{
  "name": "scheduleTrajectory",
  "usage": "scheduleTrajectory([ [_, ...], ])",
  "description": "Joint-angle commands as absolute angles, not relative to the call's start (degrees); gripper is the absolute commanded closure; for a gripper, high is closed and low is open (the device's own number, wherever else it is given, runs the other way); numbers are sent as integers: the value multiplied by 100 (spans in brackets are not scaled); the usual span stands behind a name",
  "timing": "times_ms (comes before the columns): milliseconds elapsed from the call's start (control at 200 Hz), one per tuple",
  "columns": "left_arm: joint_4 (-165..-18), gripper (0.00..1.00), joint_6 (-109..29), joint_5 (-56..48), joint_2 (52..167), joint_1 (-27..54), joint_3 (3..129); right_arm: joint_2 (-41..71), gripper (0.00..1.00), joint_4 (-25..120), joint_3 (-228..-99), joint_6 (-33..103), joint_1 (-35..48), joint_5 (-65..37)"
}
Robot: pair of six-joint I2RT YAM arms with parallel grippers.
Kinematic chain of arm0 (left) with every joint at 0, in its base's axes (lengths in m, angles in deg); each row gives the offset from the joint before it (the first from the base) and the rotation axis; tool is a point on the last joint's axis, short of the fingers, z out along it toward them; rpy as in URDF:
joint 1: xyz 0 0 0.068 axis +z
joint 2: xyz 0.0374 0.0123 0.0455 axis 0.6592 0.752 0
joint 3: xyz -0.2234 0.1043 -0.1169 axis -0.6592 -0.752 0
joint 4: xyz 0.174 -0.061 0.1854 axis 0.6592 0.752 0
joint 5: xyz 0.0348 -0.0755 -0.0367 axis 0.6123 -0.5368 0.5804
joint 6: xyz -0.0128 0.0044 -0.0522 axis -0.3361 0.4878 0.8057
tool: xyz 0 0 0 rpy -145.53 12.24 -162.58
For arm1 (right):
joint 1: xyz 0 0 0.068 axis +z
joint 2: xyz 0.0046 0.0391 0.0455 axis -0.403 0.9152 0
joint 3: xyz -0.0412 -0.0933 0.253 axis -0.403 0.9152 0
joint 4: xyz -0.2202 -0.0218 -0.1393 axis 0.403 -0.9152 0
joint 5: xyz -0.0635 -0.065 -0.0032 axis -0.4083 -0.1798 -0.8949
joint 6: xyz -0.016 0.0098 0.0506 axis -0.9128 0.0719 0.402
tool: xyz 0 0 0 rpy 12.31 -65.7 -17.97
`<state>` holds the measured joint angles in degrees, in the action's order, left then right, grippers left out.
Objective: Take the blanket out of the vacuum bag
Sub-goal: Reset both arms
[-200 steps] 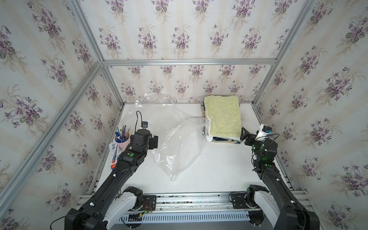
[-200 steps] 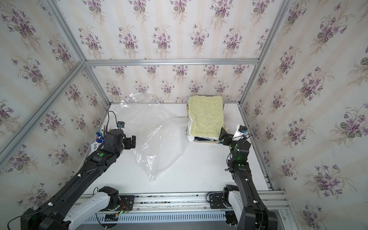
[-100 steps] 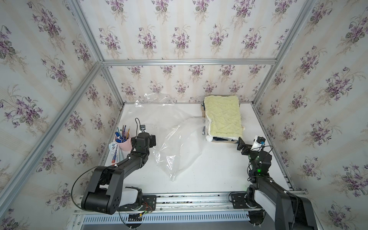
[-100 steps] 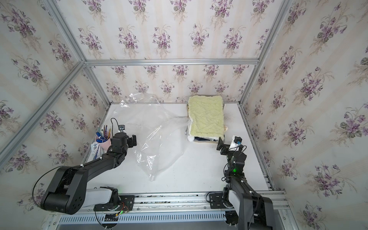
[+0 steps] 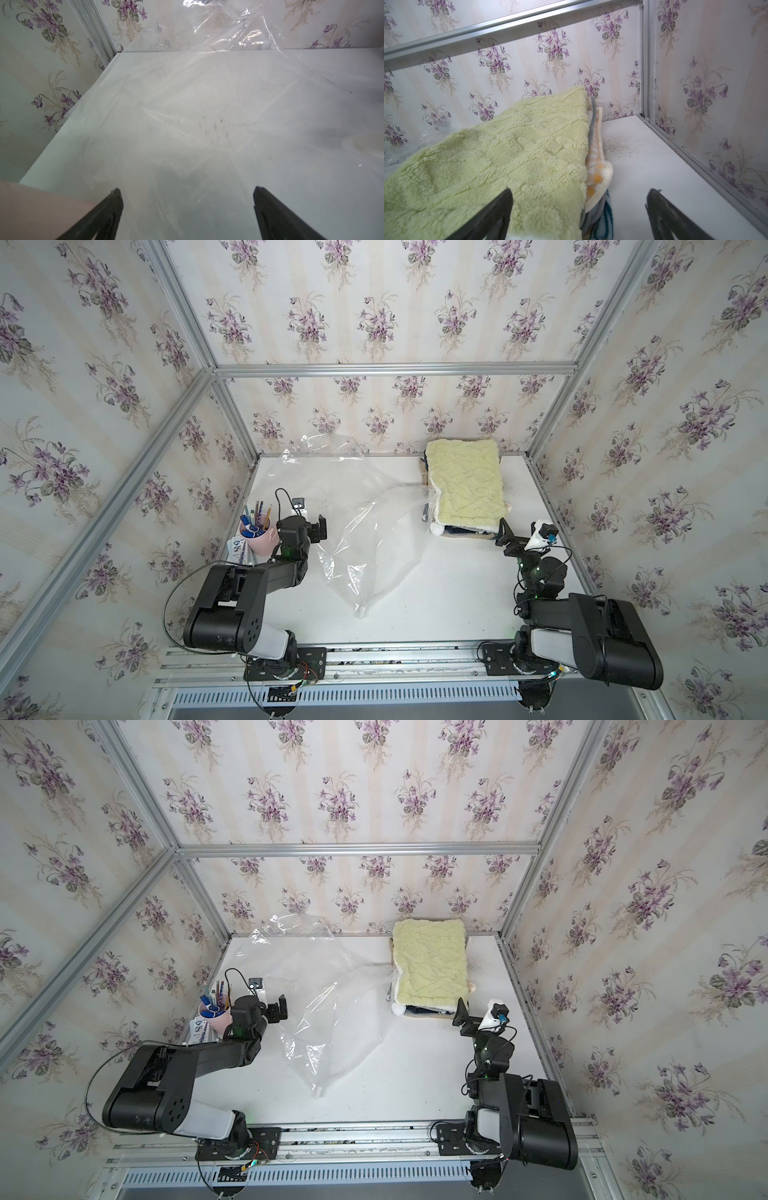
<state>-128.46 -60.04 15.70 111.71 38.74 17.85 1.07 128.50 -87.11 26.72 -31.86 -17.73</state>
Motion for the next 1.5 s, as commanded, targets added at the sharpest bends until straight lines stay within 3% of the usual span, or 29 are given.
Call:
scheduleTrajectory([
  [0, -12691, 0, -6016, 1055, 11201, 4003, 1908, 487, 0, 13516, -8625, 2746, -3181, -1835],
  [125, -12613, 0, -5993, 874, 11211, 4088, 1946, 1345, 0, 14470, -8650, 2746, -3184, -1707],
  [380, -12611, 0, -5994, 870, 11198, 4089, 1944, 1860, 0, 15063, -8579, 2620, -3036, -1885],
  [574, -12618, 0, -5992, 870, 11197, 4091, 1940, 1718, 0, 14574, -8747, 2573, -2994, -1876],
  [834, -12611, 0, -5994, 867, 11195, 4096, 1946, 1506, 0, 11879, -10012, 1806, -2197, -2657],
  [1494, -12611, 0, -5990, 861, 11199, 4097, 1946, 1495, 0, 11992, -9943, 1770, -2122, -2772],
])
